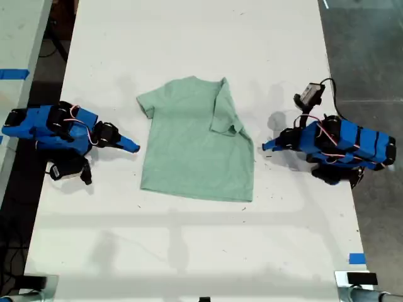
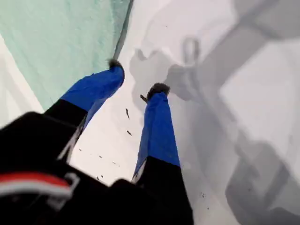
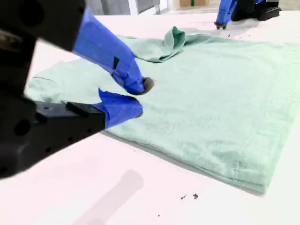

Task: Fold t shirt

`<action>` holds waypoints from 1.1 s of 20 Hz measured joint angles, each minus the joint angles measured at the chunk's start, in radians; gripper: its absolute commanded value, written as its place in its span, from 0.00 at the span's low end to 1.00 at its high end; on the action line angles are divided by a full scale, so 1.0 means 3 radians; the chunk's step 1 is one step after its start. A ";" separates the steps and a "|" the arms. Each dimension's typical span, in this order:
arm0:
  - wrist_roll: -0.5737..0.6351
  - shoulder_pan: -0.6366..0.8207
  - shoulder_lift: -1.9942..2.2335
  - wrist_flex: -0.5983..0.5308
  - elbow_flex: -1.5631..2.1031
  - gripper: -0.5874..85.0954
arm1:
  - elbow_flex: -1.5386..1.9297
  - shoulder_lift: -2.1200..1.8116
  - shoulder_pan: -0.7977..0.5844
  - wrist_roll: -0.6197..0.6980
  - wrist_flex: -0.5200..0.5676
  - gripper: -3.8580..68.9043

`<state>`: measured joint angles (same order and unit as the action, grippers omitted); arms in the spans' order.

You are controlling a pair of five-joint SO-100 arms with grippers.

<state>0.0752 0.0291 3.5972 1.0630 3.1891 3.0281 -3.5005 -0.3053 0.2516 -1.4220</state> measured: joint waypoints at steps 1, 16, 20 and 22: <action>0.0000 0.0000 0.0000 0.0000 0.0000 0.05 | 0.0005 0.0000 0.0133 -0.0005 0.0000 0.28; -0.0486 0.0588 0.0000 0.0041 0.0000 0.05 | 0.0015 0.0000 0.0179 -0.0010 0.0000 0.20; -0.0486 0.0762 0.0000 0.0041 0.0000 0.05 | 0.0015 0.0000 0.0179 -0.0010 0.0000 0.20; -0.0486 0.0741 0.0000 0.0041 0.0000 0.05 | 0.0015 0.0000 0.0179 -0.0010 0.0000 0.19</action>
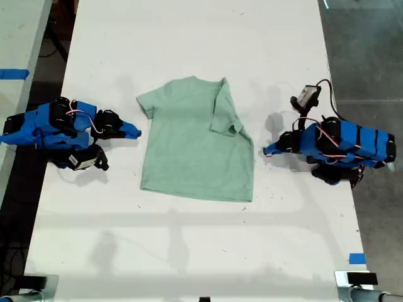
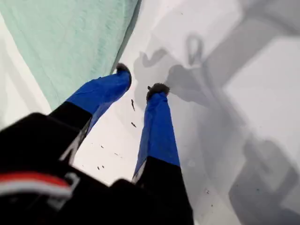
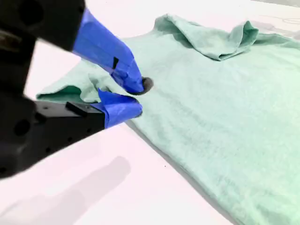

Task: Fold t shirt

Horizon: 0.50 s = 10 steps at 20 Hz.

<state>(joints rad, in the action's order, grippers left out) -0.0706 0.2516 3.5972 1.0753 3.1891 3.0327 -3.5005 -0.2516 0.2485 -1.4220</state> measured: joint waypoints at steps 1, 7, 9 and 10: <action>0.0000 -0.0005 0.0000 0.0000 0.0000 0.05 | 0.0000 0.0000 0.0000 0.0000 0.0000 0.19; 0.0000 -0.0005 0.0000 0.0000 0.0000 0.06 | 0.0000 0.0000 0.0015 0.0000 0.0000 0.19; 0.0000 0.0010 0.0000 0.0000 0.0000 0.06 | 0.0000 0.0000 0.0015 0.0000 0.0000 0.19; 0.0000 0.0020 0.0000 0.0000 0.0000 0.06 | 0.0000 0.0000 0.0015 0.0000 0.0000 0.19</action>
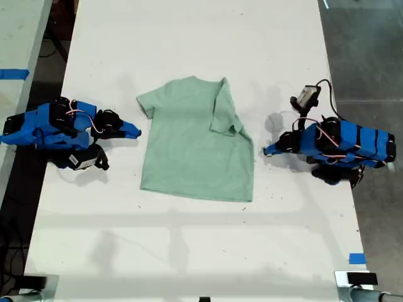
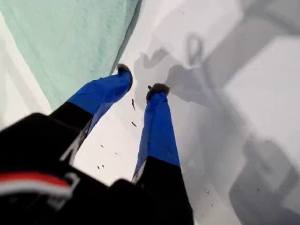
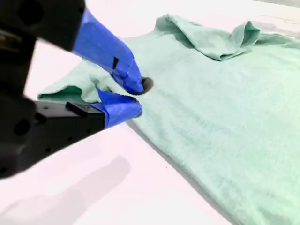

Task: Fold t shirt

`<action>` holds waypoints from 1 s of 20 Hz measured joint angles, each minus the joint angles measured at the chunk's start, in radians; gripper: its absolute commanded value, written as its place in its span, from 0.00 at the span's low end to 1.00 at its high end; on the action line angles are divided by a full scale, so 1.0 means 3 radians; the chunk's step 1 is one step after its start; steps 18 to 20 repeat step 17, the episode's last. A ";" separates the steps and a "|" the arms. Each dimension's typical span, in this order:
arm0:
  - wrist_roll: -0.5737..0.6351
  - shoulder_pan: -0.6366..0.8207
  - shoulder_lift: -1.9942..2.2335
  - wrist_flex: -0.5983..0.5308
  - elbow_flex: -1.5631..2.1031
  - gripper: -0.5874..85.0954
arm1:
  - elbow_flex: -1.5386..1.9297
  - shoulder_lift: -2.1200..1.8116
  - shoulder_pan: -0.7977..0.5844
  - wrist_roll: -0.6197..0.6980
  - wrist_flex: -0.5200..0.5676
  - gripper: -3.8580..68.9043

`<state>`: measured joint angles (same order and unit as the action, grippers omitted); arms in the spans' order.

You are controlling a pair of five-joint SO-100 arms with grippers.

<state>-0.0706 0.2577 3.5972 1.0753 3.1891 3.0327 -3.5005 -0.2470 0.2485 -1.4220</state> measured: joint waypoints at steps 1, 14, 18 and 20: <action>0.0000 0.0010 0.0000 0.0000 0.0000 0.06 | 0.0000 0.0000 0.0000 0.0000 0.0000 0.19; -0.0020 0.0343 0.0000 0.0000 0.0066 0.06 | 0.0000 0.0000 0.0046 0.0082 0.0000 0.17; -0.0020 0.0348 0.0000 0.0000 0.0066 0.06 | 0.0000 0.0000 0.0046 0.0087 0.0000 0.17; -0.0020 0.0348 0.0000 0.0000 0.0066 0.06 | 0.0000 0.0000 0.0046 0.0087 0.0000 0.17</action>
